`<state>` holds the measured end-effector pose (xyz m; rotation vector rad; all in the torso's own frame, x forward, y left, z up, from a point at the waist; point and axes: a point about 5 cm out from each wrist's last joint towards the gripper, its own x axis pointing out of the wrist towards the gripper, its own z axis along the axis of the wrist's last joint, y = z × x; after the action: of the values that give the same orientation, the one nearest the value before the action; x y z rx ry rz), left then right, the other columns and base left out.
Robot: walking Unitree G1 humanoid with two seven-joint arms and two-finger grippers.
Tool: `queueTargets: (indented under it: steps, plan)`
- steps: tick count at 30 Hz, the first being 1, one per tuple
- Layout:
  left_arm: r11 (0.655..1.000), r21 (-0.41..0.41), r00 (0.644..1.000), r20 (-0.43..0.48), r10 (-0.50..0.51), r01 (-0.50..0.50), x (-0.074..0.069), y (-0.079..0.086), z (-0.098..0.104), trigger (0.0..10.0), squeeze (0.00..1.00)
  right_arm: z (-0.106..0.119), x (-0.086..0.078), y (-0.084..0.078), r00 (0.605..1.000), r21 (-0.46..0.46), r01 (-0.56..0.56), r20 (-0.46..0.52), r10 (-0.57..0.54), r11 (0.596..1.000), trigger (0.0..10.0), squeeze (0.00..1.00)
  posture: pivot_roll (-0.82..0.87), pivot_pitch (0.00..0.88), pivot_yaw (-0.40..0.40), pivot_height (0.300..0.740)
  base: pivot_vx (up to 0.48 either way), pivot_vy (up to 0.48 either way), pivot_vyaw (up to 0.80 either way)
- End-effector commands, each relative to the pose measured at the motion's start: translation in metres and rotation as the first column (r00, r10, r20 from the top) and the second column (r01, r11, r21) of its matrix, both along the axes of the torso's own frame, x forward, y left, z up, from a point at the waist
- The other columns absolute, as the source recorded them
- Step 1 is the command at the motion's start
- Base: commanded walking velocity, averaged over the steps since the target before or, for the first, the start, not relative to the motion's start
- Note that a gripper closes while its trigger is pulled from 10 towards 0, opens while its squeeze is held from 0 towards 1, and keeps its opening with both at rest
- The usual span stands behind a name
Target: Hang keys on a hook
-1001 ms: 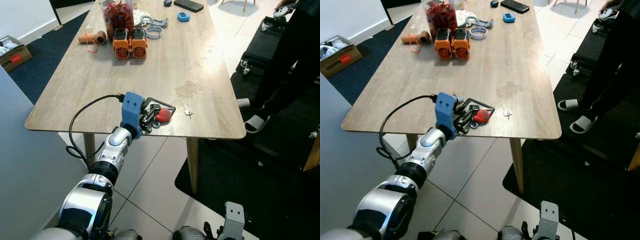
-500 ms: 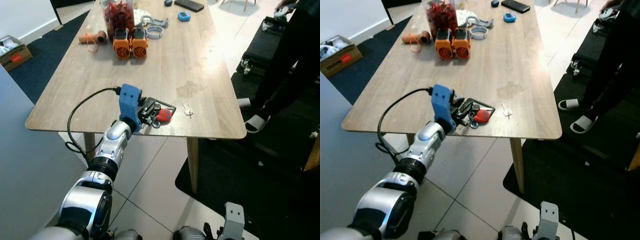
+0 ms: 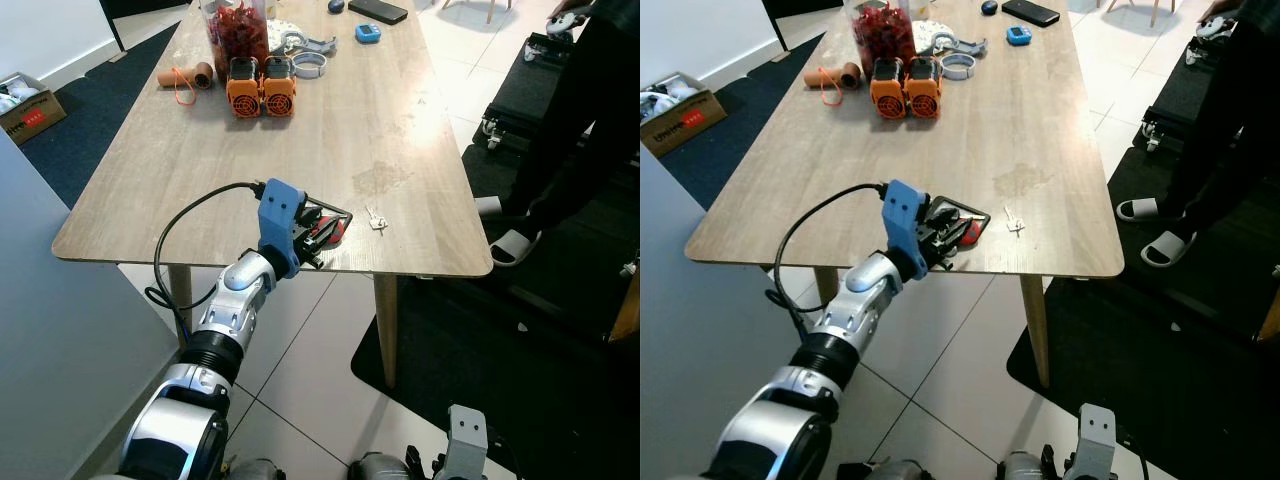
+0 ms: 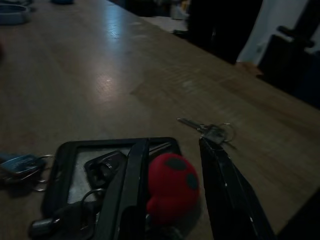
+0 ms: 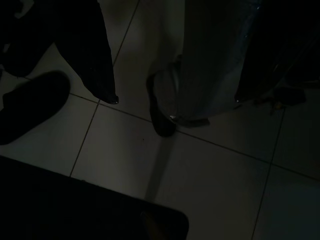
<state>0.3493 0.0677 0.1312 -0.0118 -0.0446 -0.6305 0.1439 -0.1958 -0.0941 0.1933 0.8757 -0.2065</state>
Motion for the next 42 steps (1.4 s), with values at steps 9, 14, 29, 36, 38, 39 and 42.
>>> queueTargets:
  steps: [9,14,29,36,38,39,42]
  plan:
    - [0.988,0.064,0.99,0.009,0.141,-0.141,0.0,0.004,-0.007,10.0,0.0,-0.005,-0.011,0.003,0.999,0.01,0.006,-0.032,-0.006,1.0,10.0,0.0,0.01,0.153,0.049,0.74,0.0,0.0,0.0]
    - [0.969,0.108,0.975,0.004,0.222,-0.221,0.002,0.007,-0.009,10.0,0.0,-0.005,-0.012,0.003,0.999,0.011,0.006,-0.033,-0.006,1.0,10.0,0.0,0.01,0.158,0.051,0.74,0.0,0.0,0.0]
    - [0.964,0.12,0.969,-0.038,0.245,-0.239,-0.002,-0.006,-0.015,10.0,0.0,-0.005,-0.013,0.004,0.999,0.009,0.007,-0.034,-0.006,1.0,10.0,0.0,0.01,0.165,0.051,0.74,0.0,0.0,0.0]
    - [0.973,0.096,0.976,-0.048,0.213,-0.208,-0.006,-0.016,-0.014,10.0,0.0,-0.005,-0.012,0.005,0.999,0.01,0.002,-0.033,-0.002,1.0,10.0,0.0,0.01,0.164,0.049,0.74,0.0,0.0,0.0]
    - [0.973,0.099,0.976,-0.044,0.214,-0.209,-0.006,-0.017,-0.014,10.0,0.0,-0.005,-0.012,0.005,0.999,0.01,0.002,-0.033,-0.001,1.0,10.0,0.0,0.01,0.164,0.049,0.74,0.0,0.0,0.0]
    - [0.972,0.102,0.976,-0.042,0.215,-0.21,-0.006,-0.018,-0.014,10.0,0.0,-0.005,-0.012,0.005,0.999,0.01,0.001,-0.032,-0.001,1.0,10.0,0.0,0.01,0.164,0.049,0.74,0.0,0.0,0.0]
    - [0.965,0.129,0.971,-0.034,0.235,-0.229,-0.005,-0.018,-0.016,10.0,0.0,-0.005,-0.011,0.005,0.999,0.009,0.002,-0.032,-0.001,1.0,10.0,0.0,0.01,0.163,0.05,0.74,0.0,0.0,0.0]
